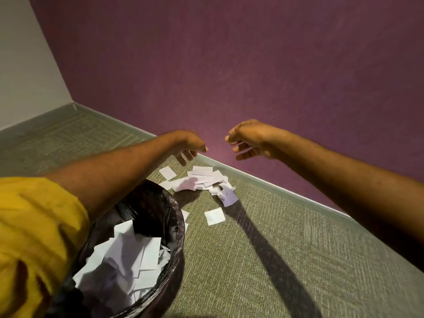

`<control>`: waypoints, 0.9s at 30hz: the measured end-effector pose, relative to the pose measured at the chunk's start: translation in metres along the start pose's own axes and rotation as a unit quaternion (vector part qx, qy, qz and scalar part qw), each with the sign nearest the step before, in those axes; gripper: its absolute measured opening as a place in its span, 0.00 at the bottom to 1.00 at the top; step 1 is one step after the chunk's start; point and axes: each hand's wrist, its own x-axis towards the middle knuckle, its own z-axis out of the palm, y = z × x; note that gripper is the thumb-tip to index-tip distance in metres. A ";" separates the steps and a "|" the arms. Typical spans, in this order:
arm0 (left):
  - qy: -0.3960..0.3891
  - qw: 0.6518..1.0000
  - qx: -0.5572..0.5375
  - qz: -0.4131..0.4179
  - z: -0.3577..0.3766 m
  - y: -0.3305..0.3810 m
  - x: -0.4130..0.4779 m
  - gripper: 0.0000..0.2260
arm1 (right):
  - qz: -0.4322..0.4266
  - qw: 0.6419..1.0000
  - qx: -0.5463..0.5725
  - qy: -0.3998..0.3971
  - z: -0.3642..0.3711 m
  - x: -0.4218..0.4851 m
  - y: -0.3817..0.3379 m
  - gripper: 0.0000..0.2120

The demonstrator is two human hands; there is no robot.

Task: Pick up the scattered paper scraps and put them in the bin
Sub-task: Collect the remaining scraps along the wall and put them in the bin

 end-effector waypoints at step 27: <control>0.014 0.995 0.057 -0.083 -0.002 0.032 0.032 0.22 | 0.017 0.973 -0.194 -0.124 0.015 0.111 0.061 0.11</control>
